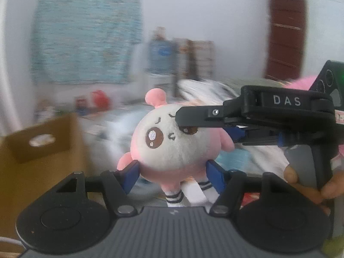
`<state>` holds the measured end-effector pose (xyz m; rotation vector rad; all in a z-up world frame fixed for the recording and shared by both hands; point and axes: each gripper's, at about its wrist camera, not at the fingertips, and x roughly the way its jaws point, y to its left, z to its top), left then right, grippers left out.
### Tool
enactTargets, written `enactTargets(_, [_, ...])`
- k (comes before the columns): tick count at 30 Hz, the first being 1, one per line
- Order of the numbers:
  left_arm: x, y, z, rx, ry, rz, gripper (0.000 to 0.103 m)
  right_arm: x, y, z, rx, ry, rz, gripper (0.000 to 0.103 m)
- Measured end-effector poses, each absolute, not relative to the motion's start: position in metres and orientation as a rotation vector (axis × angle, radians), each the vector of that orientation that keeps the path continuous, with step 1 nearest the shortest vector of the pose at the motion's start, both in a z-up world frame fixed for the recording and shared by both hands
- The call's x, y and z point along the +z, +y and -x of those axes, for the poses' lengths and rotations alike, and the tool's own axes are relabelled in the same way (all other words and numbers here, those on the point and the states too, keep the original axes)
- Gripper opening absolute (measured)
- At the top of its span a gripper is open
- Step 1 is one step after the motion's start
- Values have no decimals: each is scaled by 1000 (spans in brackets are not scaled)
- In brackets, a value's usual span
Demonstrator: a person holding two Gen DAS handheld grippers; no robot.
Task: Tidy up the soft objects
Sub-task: 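Carry the doll over the cardboard box and open the right gripper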
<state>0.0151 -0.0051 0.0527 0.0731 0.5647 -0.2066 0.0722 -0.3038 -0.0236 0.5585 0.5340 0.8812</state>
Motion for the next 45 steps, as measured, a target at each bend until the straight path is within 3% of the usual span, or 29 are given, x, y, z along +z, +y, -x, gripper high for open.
enactTargets(11, [89,121,-105,23,722,43,72,34,-135,-183,1120,739,-367,65])
enactTargets(23, [26,224,-213,38,994,233,72,-2,-17,-272,1042,915,-163,65])
enactTargets(34, [-38,228,-283,58,1174,159,68,8,-43,-306,1031,773,-225,65])
enactTargets(42, [-40,221,-277,39,1160,112,68,8,-83,-308,1014,748,-254,65])
enactTargets(45, [-35,223,-272,41,1165,134,75,8,-98,-302,1005,752,-275,65])
